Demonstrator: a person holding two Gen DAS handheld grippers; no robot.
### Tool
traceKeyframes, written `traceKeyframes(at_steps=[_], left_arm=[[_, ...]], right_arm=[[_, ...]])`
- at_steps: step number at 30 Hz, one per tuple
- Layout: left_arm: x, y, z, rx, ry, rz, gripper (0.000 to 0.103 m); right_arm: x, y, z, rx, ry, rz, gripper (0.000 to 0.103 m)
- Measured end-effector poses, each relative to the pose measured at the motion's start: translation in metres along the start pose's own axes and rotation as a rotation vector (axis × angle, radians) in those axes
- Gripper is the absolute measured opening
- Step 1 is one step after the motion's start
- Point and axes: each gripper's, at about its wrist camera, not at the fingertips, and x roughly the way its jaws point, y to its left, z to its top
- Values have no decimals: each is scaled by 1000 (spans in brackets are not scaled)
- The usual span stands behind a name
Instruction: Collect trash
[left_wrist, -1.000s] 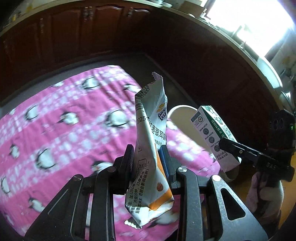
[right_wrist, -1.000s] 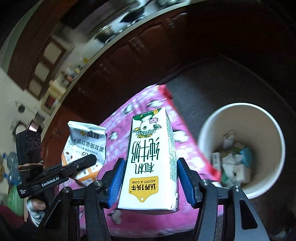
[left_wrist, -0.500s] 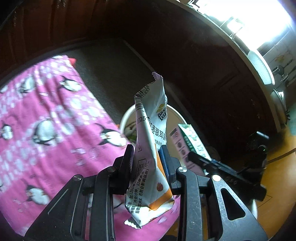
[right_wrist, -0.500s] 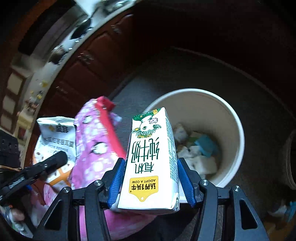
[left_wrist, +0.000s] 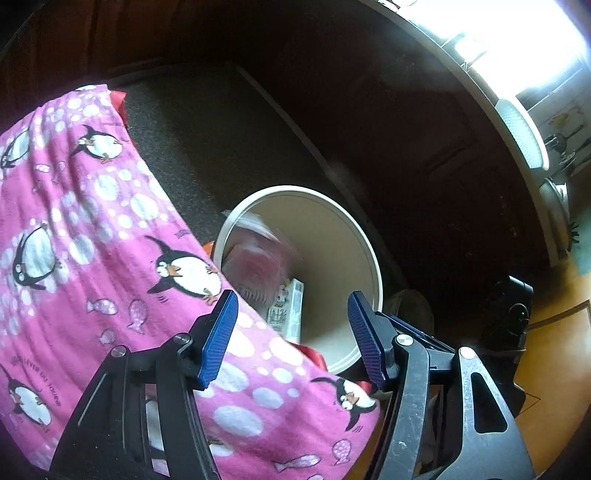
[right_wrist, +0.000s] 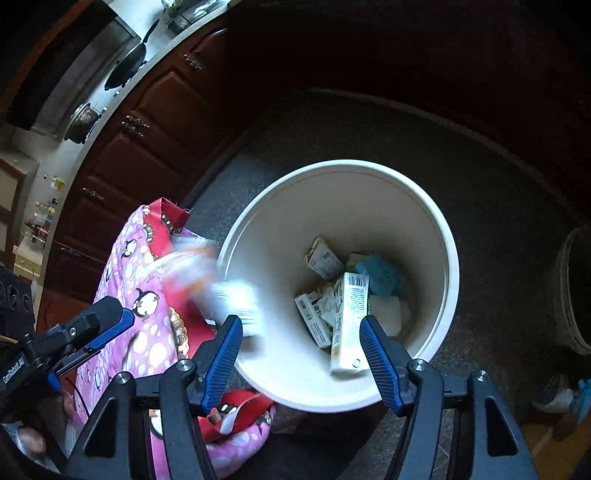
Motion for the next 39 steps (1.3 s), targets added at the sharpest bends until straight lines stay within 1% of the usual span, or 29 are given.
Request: traceKeyframes(at_steps=[4,7,11,12,14,17,20,24,29,35,37,38,39], left_arm=[[-17,-1,-8,42,-35,28,60],[-29,0,-17,64,-64,47,60],[-55,3,-31,103,-127,122,60],[-60,2,-34,109,-144,137,60],[-75,1,-41,120,-184,162,60],[-98,-2,-53,146,-255,212,60],[-121,-6,-63,165,-325,249,60],[-143,-11,-67,175,-390,295,61],[-161,-10,-72,187,-444,326,61],[-191,-11,-85,194,-519,340,61],[-201,-13,-88,197,-541,347,61],[-204,-14,-90,195,-546,349,61],[-207,-14,-91,191,-552,349,61]], right_arm=[[-2,7,-9,-19,-1,-6,64],[-6,16,-13,-43,-20,-10,64],[-20,37,-20,-106,-71,-31,65],[-26,45,-22,-128,-89,-35,69],[-36,56,-25,-158,-126,-43,71],[-56,75,-32,-210,-192,-58,72],[-76,91,-40,-236,-256,-61,73],[-98,110,-50,-266,-332,-78,74],[-116,127,-59,-282,-393,-89,74],[-130,139,-71,-280,-447,-69,74],[-134,145,-76,-299,-467,-78,82],[-136,147,-78,-307,-476,-77,90],[-138,148,-79,-309,-482,-76,91]])
